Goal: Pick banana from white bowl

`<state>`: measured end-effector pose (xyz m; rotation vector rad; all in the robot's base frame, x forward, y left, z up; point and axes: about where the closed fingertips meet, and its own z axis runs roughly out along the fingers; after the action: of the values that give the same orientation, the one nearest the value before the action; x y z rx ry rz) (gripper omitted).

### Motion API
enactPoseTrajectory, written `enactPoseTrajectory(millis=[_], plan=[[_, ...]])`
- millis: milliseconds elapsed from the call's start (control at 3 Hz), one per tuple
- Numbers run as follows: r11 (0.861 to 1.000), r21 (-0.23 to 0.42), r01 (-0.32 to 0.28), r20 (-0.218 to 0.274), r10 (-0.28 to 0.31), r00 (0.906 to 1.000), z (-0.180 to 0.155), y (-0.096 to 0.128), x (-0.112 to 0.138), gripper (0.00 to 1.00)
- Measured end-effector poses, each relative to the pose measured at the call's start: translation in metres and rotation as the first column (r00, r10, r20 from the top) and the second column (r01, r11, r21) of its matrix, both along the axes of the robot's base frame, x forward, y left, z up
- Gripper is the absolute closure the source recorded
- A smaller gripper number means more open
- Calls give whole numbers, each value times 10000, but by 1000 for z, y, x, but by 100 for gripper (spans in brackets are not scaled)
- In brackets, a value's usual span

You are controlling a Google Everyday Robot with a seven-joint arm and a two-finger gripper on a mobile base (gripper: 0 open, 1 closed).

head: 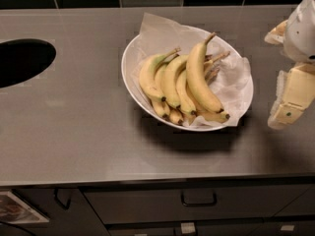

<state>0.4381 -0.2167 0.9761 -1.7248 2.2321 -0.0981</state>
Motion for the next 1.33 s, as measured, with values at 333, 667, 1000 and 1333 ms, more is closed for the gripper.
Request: enactPoseTrajectory(millis=[333,667,1000,1333], plan=[[10000,0,1,0,-1,10000,0,0,0,0],[9988,217,436,232,-441,9988,-3,5,19,0],[9878,1068,1133,668,-1208,9904,-9,6,47,0],[9534,2449,1760,1112,-2079,9718,-18,12,74,0]])
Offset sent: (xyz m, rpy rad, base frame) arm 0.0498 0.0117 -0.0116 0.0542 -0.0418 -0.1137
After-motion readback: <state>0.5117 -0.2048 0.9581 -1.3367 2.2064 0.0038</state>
